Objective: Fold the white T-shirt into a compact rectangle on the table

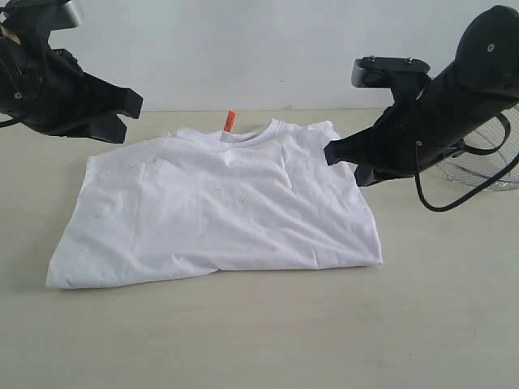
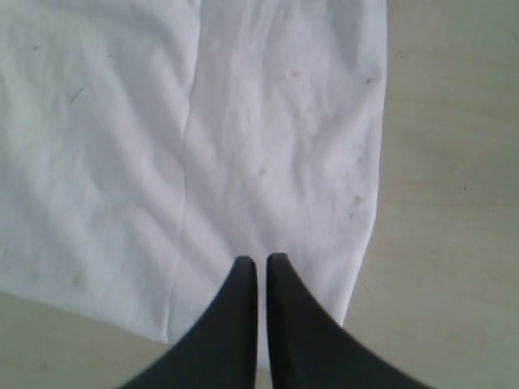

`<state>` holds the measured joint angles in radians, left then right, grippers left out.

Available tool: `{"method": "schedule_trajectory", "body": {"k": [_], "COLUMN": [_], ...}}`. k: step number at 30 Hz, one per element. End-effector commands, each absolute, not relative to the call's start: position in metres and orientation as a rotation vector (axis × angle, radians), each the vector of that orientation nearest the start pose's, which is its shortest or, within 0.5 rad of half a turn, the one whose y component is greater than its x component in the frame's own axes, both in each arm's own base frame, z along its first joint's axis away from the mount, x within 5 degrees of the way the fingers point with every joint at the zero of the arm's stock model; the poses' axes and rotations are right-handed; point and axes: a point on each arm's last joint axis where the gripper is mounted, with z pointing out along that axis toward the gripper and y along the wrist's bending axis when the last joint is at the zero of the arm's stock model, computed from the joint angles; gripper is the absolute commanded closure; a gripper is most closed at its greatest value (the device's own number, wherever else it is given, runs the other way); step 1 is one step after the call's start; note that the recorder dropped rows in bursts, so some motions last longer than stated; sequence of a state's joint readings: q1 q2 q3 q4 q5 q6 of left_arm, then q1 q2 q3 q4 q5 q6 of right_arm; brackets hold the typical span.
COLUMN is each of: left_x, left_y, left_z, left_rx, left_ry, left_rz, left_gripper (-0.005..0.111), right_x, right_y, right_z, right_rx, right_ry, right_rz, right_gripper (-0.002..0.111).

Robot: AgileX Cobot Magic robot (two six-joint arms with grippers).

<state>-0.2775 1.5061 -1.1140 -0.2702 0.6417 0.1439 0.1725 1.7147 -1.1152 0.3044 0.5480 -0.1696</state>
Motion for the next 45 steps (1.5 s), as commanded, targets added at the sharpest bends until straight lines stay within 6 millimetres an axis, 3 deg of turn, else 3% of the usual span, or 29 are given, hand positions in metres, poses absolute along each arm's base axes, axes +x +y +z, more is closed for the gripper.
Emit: {"method": "schedule_trajectory", "body": {"k": [1,31,36,40,42,45], "left_x": [0.303,0.304,0.31,0.311,0.311,0.311], "left_y": [-0.103,-0.102,-0.102,-0.103,-0.104,-0.105], "left_z": [0.284,0.284,0.289,0.291,0.291,0.292], "left_rx": [0.303,0.305,0.28,0.249,0.23,0.215], "left_ry": [2.474,2.467,2.388,2.369,2.37,2.359], "left_rz": [-0.359,-0.355,-0.346,-0.373,-0.393,-0.405], "left_gripper": [0.102,0.102,0.102,0.102,0.102,0.102], "right_x": [0.347,0.355,0.358,0.359,0.36,0.363], "right_y": [0.074,0.072,0.072,0.068,0.061,0.051], "right_z": [0.219,0.224,0.227,0.212,0.196,0.176], "right_rx": [-0.149,-0.124,-0.116,-0.026,0.014,0.043], "right_ry": [2.584,2.482,2.459,2.537,2.618,2.687], "right_rz": [0.292,0.27,0.268,0.323,0.372,0.474], "right_gripper": [0.108,0.108,0.108,0.108,0.1,0.071]}}
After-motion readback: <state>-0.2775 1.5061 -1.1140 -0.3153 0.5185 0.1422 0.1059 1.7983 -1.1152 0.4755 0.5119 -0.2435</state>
